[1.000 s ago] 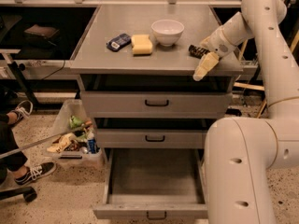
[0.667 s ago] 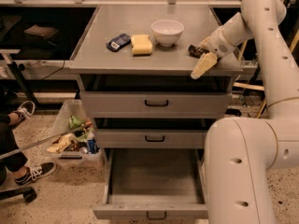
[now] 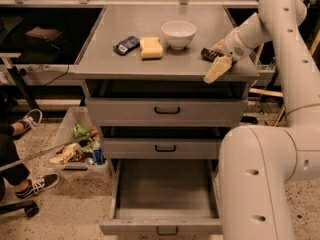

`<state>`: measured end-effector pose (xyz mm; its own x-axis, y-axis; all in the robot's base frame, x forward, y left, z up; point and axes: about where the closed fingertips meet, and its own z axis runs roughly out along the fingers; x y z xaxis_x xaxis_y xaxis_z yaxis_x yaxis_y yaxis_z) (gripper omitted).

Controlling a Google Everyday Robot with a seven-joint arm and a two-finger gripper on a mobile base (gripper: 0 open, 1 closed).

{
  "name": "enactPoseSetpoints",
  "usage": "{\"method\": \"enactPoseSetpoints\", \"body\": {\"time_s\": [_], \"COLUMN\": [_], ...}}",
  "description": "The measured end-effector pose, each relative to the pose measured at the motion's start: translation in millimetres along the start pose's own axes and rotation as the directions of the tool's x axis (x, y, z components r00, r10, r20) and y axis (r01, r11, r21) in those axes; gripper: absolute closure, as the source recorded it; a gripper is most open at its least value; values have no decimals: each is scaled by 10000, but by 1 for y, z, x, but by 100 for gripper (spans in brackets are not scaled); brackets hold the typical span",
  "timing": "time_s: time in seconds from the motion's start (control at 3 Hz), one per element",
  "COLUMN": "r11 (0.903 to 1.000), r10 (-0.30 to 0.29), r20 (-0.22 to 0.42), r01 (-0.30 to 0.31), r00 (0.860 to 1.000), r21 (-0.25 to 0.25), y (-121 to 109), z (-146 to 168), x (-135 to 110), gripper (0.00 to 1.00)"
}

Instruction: Place rxbar chocolate into bottom drawer

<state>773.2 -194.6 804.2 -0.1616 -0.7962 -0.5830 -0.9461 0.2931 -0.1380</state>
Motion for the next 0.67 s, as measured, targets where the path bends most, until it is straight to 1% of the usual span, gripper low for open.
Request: {"method": "enactPoseSetpoints", "body": {"time_s": [0.33, 0.67], "r11": [10000, 9982], "r10": [2, 330], "r20": [-2, -267], "r01": [-2, -317], "r00": [10000, 9991], "r21": [8, 504], "y": [1, -5], "z": [-3, -19], "x": [0, 4], "gripper": [88, 100]}}
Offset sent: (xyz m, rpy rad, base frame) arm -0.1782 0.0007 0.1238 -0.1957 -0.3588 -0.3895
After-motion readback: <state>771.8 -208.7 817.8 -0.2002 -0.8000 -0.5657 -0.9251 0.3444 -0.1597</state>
